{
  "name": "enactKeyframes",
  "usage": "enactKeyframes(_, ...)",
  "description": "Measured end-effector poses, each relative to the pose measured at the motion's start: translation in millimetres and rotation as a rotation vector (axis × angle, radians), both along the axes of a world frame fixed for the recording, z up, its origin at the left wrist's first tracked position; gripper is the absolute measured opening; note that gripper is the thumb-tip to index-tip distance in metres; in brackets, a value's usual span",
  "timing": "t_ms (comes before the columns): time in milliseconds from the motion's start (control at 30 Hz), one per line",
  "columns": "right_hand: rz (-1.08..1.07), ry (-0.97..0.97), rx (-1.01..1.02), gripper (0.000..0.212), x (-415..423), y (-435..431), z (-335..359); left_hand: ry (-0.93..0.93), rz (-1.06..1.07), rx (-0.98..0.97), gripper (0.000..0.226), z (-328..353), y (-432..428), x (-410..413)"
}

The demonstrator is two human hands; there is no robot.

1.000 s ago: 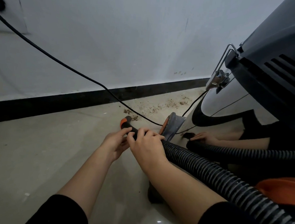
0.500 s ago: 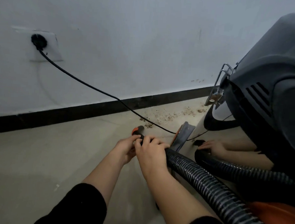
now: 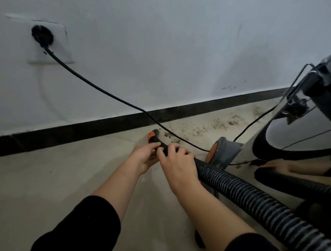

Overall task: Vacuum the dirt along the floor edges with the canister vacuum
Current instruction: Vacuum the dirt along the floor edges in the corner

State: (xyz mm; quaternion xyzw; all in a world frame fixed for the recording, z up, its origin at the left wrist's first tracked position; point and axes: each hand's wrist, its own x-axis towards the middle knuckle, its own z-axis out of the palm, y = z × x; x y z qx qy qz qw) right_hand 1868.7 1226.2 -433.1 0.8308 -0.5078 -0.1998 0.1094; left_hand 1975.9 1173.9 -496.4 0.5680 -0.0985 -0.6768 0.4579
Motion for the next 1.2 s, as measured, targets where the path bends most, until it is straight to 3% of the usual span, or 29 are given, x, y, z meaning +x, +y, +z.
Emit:
enactKeyframes(267, -0.05, 0.006, -0.018, 0.07, 14.1, -17.0, -12.5, 0.003, 0.001, -0.04, 0.02, -11.5, -19.4, 7.7)
enactKeyframes(500, -0.006, -0.018, -0.049, 0.066, 15.4, -14.6, -14.8, 0.062, 0.068, -0.035, 0.014, -18.3, -13.6, 19.5)
enactKeyframes(867, 0.083, -0.055, -0.032, 0.071, 38.6, 8.1, -13.3, 0.133, 0.072, -0.035, 0.038, -16.9, 19.4, 65.7)
enactKeyframes(1200, 0.17, -0.086, -0.001, 0.073, 60.1, 24.7, -8.2, 0.111, 0.045, -0.016, 0.041, -7.7, 50.9, 103.0)
